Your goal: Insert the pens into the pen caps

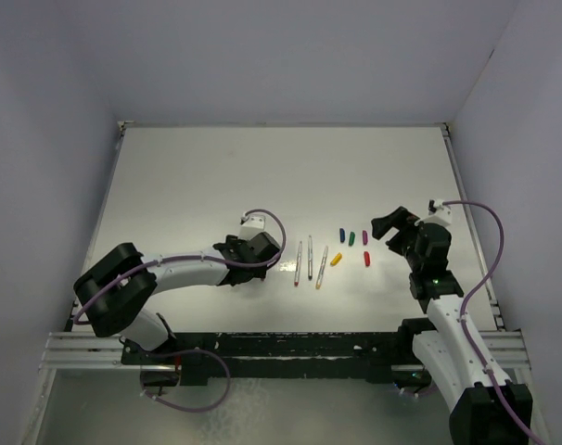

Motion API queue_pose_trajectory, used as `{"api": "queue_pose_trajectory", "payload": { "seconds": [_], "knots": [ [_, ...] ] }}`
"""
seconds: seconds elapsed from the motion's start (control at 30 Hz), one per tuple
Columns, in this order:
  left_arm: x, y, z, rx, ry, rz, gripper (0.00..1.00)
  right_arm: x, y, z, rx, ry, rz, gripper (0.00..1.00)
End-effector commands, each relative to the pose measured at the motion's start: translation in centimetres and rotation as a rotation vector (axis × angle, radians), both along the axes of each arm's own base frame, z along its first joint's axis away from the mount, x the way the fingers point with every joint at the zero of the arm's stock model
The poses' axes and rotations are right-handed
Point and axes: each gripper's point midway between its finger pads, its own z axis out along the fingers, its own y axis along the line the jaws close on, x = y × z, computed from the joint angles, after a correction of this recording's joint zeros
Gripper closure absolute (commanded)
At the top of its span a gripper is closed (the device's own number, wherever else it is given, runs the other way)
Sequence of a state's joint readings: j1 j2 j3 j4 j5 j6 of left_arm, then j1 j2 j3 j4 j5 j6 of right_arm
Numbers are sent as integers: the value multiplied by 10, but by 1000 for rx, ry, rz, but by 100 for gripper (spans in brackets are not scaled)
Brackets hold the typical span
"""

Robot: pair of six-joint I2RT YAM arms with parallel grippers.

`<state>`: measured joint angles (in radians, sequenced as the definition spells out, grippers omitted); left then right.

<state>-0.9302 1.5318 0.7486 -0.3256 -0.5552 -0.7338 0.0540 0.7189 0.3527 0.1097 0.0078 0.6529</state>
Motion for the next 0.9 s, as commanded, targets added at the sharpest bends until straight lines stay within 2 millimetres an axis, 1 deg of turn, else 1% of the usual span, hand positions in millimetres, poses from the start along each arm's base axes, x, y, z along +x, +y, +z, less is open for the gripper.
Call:
{"api": "queue_pose_trajectory", "payload": {
  "seconds": [0.0, 0.1, 0.27, 0.43, 0.53, 0.7, 0.8, 0.87],
  "knots": [
    [-5, 4, 3, 10, 23, 39, 32, 3, 2, 16, 11, -32, 8, 9],
    [-9, 5, 1, 12, 48, 32, 32, 2, 2, 15, 12, -22, 9, 9],
    [-14, 7, -4, 2, 91, 17, 33, 2, 2, 19, 11, -22, 10, 9],
    [-10, 12, -10, -64, 109, 17, 35, 3, 2, 21, 8, -14, 7, 8],
    [-8, 19, -15, -104, 126, 23, 37, 5, 2, 20, 3, -9, 7, 8],
    [-7, 25, -17, -97, 140, 19, 39, 5, 1, 19, -6, 10, 8, 8],
    [-9, 24, -20, -88, 165, 13, 43, 5, 1, 20, -6, 15, 7, 8],
    [-11, 22, -24, -90, 185, 12, 49, 5, 1, 21, -5, 16, 5, 8]
  ]
}}
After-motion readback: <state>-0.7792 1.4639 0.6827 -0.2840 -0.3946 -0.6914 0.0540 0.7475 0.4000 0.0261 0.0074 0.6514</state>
